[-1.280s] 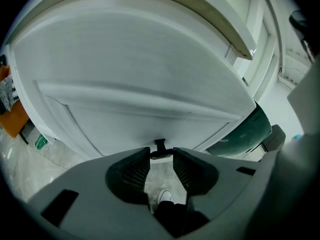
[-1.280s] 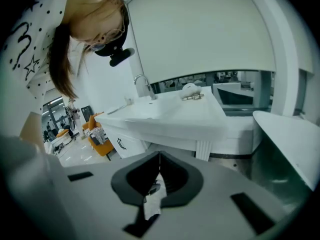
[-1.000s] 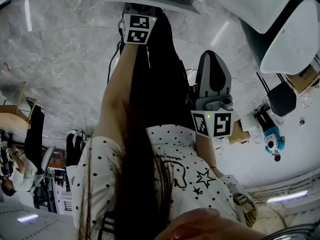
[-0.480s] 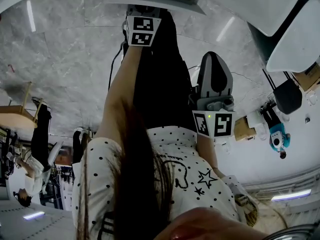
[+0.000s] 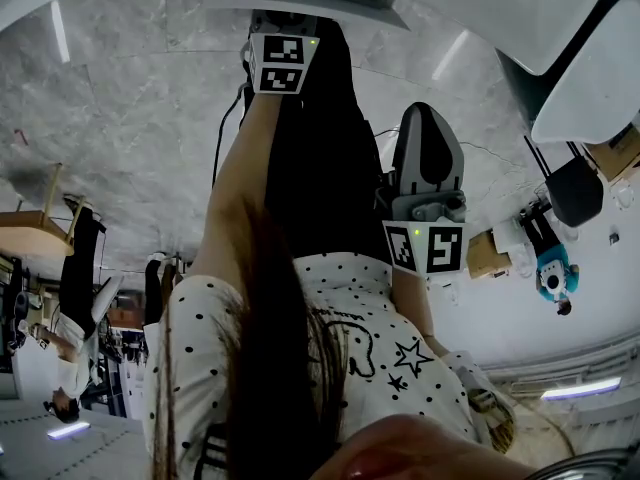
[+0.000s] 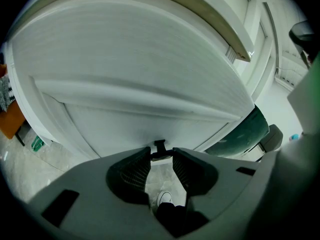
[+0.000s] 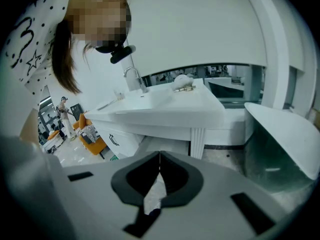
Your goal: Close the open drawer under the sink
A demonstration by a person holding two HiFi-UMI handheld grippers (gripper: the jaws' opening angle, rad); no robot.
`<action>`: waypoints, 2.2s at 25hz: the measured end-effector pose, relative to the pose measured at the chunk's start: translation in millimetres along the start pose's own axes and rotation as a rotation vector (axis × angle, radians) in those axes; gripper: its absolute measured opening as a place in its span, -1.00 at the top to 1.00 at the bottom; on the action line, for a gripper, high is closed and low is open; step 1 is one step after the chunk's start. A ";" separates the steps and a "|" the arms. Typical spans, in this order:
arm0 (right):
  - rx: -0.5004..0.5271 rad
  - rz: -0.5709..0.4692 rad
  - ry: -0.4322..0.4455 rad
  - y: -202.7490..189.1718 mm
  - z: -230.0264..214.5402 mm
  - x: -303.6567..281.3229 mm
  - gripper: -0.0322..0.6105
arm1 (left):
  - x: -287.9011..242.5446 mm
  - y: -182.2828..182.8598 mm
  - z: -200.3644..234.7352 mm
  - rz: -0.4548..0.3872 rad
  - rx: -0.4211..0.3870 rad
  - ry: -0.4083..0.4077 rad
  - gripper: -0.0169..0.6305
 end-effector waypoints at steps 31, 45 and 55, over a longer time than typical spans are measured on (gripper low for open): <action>-0.019 0.013 -0.005 -7.7 -6.4 7.8 0.86 | -25.4 43.5 8.2 -0.099 0.010 0.026 0.52; -0.023 0.019 -0.008 -8.4 -8.8 7.8 0.86 | -35.0 65.2 16.7 -0.141 0.012 0.038 0.52; -0.023 0.024 -0.007 -6.0 -12.6 3.1 0.86 | -45.9 81.3 23.4 -0.156 0.001 0.030 0.52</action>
Point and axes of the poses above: the fingertips, and each gripper's own axes: x backward along the fingers, z to its left, y out of its top, the point moved 4 cm from there along x, backward along the fingers, and after that the axes turned 4 degrees about -y, right-handed, at the moved point
